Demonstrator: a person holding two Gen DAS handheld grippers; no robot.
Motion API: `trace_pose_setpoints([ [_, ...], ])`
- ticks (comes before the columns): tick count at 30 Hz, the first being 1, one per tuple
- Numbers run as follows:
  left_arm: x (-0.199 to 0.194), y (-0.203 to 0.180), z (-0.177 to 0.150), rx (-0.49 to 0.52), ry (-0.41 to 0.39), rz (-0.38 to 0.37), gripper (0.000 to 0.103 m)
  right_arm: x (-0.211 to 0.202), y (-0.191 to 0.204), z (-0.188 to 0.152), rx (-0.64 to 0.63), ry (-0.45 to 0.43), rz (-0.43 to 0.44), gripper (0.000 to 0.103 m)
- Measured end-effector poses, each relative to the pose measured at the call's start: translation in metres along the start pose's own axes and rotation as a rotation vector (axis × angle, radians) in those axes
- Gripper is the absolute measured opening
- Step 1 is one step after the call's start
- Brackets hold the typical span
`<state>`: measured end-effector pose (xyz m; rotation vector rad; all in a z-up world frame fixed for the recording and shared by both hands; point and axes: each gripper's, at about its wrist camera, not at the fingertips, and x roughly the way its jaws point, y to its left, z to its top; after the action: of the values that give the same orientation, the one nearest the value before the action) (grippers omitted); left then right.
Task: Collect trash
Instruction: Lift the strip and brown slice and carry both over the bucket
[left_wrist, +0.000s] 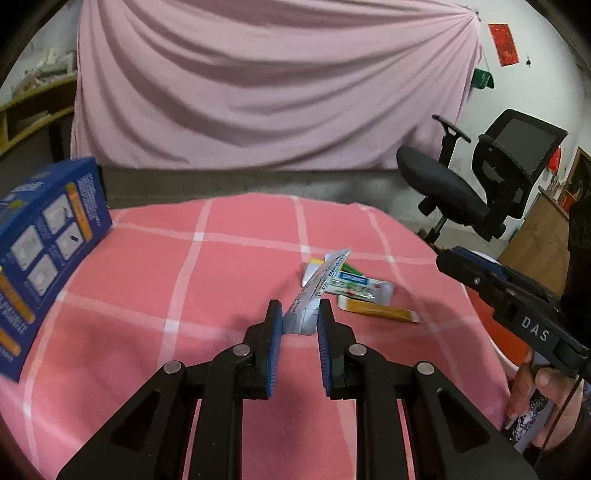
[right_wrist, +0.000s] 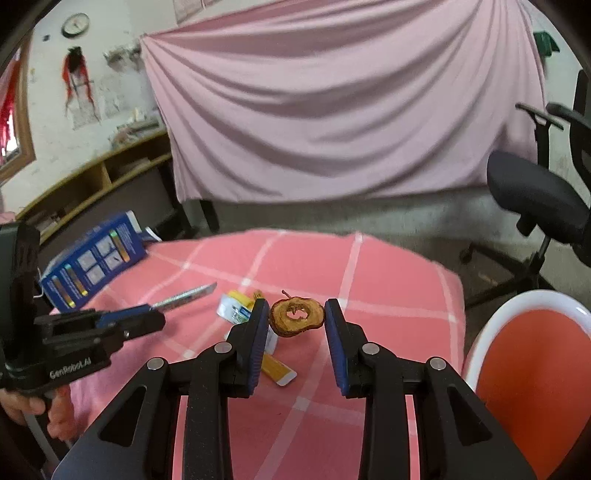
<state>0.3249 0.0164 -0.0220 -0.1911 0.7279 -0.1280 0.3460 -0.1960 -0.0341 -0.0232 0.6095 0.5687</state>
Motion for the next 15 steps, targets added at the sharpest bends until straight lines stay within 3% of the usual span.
trace_pose_setpoints([
  [8, -0.027, -0.032, -0.013, 0.069, -0.121, 0.039, 0.015, -0.035, 0.002, -0.006, 0.008, -0.143, 0.004, 0.029],
  [15, -0.045, -0.058, -0.009, 0.069, -0.243, 0.005, 0.015, -0.073, -0.005, -0.011, -0.011, -0.315, -0.018, 0.029],
])
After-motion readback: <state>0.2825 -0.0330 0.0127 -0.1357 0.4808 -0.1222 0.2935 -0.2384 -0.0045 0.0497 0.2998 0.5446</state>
